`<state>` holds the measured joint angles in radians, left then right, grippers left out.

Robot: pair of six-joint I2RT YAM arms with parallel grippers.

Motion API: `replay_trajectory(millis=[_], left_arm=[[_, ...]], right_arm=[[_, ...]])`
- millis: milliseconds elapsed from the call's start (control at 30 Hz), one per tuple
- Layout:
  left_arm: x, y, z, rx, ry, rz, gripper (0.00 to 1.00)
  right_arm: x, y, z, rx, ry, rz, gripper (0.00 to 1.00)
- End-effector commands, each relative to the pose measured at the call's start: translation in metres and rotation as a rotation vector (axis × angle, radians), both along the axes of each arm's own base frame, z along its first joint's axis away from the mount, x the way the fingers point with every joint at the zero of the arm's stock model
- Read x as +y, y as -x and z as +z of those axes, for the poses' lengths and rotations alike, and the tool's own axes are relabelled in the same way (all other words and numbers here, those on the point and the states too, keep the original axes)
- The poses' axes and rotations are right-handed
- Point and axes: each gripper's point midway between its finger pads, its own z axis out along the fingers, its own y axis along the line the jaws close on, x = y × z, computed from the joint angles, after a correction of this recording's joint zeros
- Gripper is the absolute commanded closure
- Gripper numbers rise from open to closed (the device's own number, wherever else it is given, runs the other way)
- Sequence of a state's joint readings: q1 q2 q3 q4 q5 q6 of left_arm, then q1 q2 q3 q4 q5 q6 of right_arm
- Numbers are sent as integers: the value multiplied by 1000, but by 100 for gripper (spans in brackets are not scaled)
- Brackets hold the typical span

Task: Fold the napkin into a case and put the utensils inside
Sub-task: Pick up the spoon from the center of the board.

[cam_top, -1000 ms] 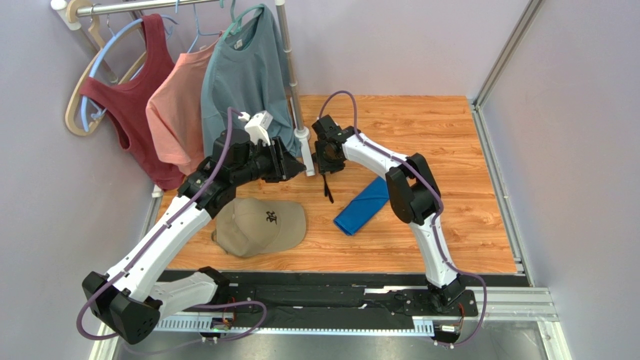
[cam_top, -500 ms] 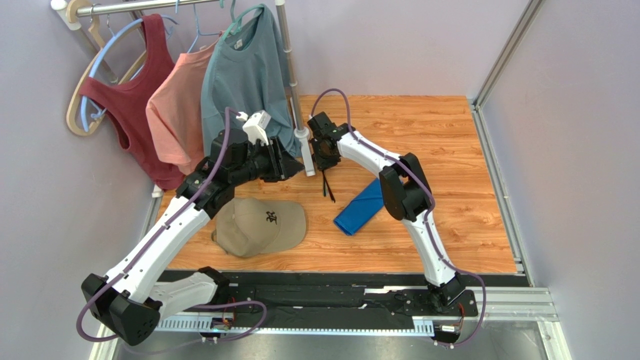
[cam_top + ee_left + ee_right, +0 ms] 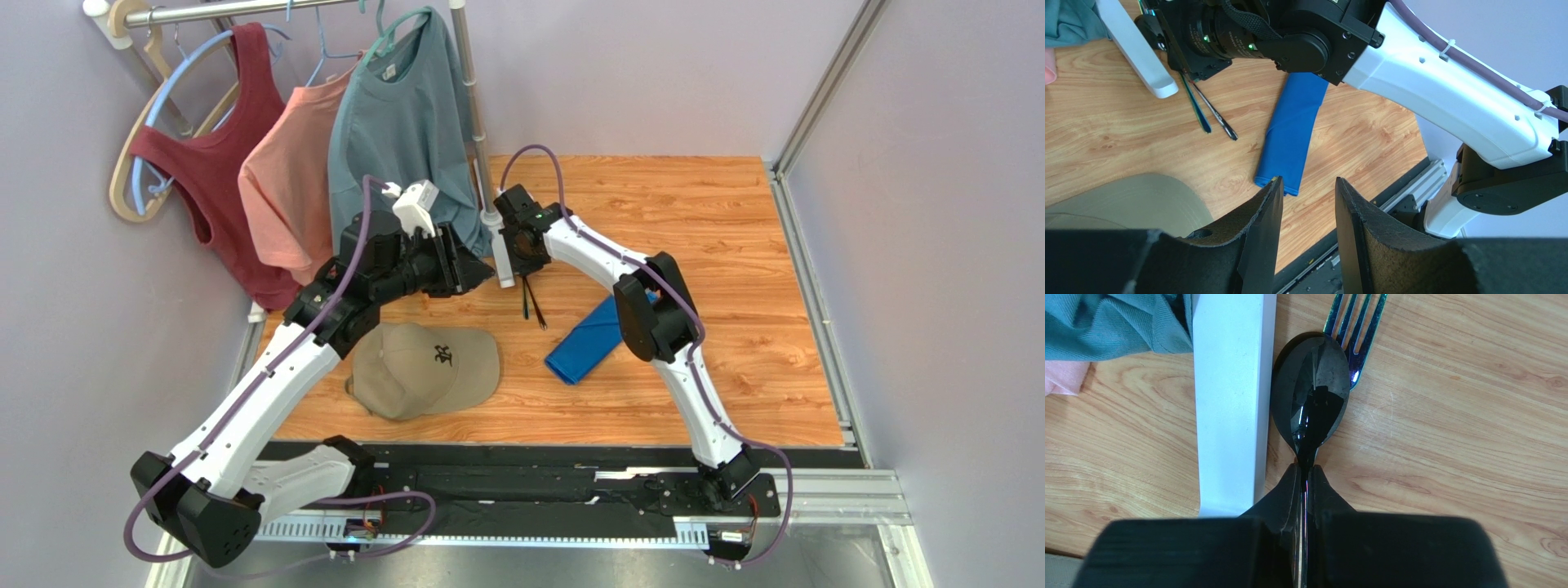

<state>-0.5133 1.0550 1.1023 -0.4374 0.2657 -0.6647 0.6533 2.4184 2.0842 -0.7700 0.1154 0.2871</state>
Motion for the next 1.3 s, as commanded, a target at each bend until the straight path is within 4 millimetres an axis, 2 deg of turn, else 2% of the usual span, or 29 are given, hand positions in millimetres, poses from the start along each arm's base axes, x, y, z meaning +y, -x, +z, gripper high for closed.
replay_trajectory(millis=[0, 167, 267, 400, 467, 533, 567, 600, 633, 700, 767, 800, 833, 900, 933, 1067, 1267], left_arm=[[0, 2, 13, -29, 34, -11, 55], [-6, 2, 6, -1, 41, -33, 55], [-10, 1, 0, 20, 49, -58, 42], [-13, -1, -7, 42, 48, -74, 36], [-13, -4, -10, 43, 47, -87, 33], [-13, -5, -9, 36, 41, -115, 32], [-14, -4, -14, 43, 23, -154, 32], [-12, -6, -12, 40, 12, -158, 32], [-9, -8, -17, 52, -7, -152, 32], [-4, -12, -27, 73, -21, -129, 32], [-5, -11, -22, 67, 18, -124, 33], [-6, -9, -22, 71, 29, -129, 33], [-7, -8, -21, 72, 39, -136, 34], [-7, -4, -20, 77, 53, -136, 34], [-6, -4, -20, 76, 52, -132, 34], [-2, -1, -21, 76, 38, -122, 35], [-4, 0, -21, 78, 44, -133, 36]], right_arm=[[-7, -1, 11, -28, 33, -17, 100], [-6, -6, 49, -67, -45, -31, 100], [-7, -8, 75, -81, -118, -51, 100], [-12, -11, 103, -94, -214, -58, 100], [-7, -2, 111, -61, -276, -18, 100], [-14, 1, 115, -21, -329, -21, 100], [-10, 17, 106, 58, -392, 9, 100], [-17, 16, 120, 64, -458, -9, 100], [-16, 19, 122, 73, -500, -2, 100], [-22, 11, 119, 36, -508, -16, 100], [-23, 2, 113, 43, -504, -40, 100], [-21, -3, 117, 48, -507, -49, 100], [-20, -5, 99, 82, -489, -72, 100], [-19, -13, 86, 77, -473, -107, 100], [-17, -15, 69, 104, -465, -139, 100], [-28, -22, 30, 82, -362, -253, 100], [-29, -27, 11, 49, -305, -285, 99]])
